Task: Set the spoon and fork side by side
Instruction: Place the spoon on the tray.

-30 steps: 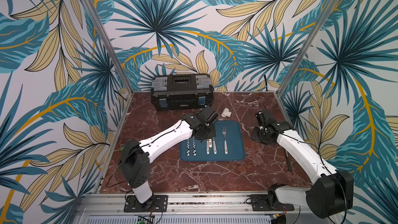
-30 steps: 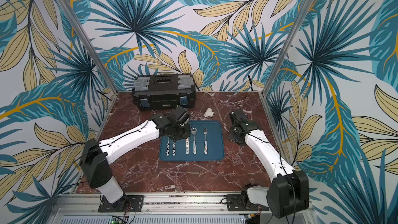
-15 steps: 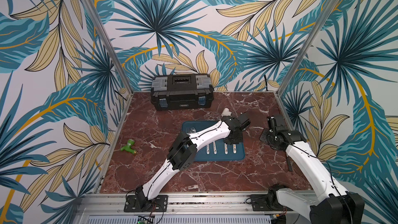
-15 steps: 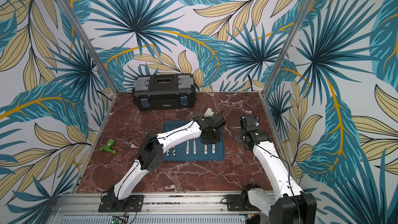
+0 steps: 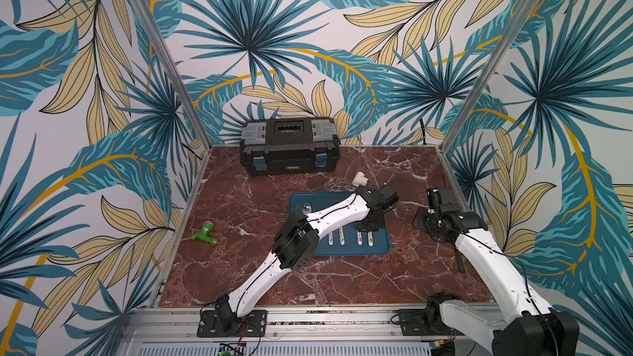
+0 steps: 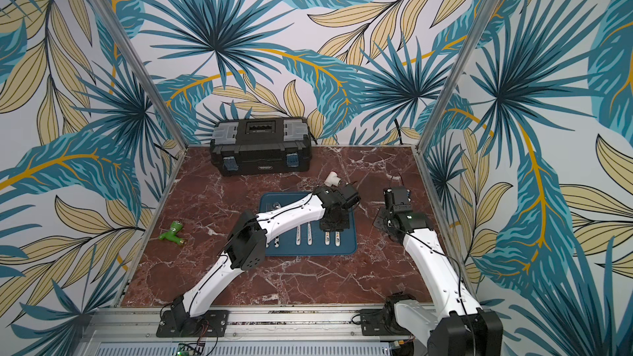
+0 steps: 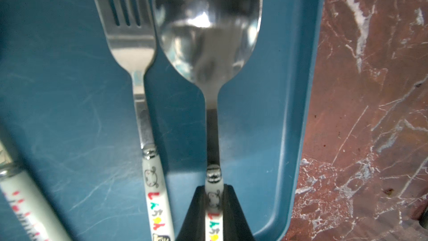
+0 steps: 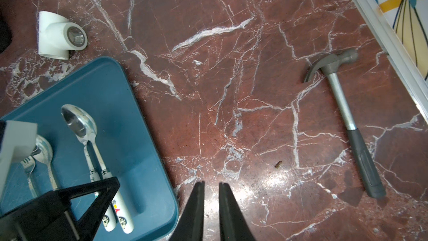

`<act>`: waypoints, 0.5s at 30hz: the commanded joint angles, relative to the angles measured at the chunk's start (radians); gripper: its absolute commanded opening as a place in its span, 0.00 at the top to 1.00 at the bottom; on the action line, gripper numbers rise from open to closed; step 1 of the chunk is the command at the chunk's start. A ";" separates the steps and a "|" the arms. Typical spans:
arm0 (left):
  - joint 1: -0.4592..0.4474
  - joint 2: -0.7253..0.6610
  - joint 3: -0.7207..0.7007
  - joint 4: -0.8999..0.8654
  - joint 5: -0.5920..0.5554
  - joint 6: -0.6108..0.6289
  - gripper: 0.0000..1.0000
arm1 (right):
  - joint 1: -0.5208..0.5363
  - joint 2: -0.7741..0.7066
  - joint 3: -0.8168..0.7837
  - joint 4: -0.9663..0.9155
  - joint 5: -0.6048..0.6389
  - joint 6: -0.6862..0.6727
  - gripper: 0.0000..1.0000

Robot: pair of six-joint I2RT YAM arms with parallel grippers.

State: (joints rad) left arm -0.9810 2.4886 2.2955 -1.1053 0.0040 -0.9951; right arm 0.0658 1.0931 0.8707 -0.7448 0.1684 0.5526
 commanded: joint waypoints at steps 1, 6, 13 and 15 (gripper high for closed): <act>-0.002 0.032 0.067 -0.044 -0.004 0.011 1.00 | -0.009 0.009 -0.022 0.017 -0.032 -0.014 0.80; -0.001 0.031 0.060 -0.034 -0.008 0.014 1.00 | -0.014 0.014 -0.025 0.023 -0.047 -0.015 0.80; 0.002 0.036 0.046 -0.011 0.008 0.023 1.00 | -0.016 0.024 -0.025 0.026 -0.065 -0.017 0.79; 0.002 0.035 0.039 0.000 0.015 0.019 1.00 | -0.017 0.025 -0.024 0.025 -0.066 -0.019 0.79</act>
State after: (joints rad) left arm -0.9806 2.5130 2.3108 -1.1198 0.0090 -0.9878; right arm 0.0547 1.1110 0.8673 -0.7300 0.1154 0.5484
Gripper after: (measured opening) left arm 0.139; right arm 0.212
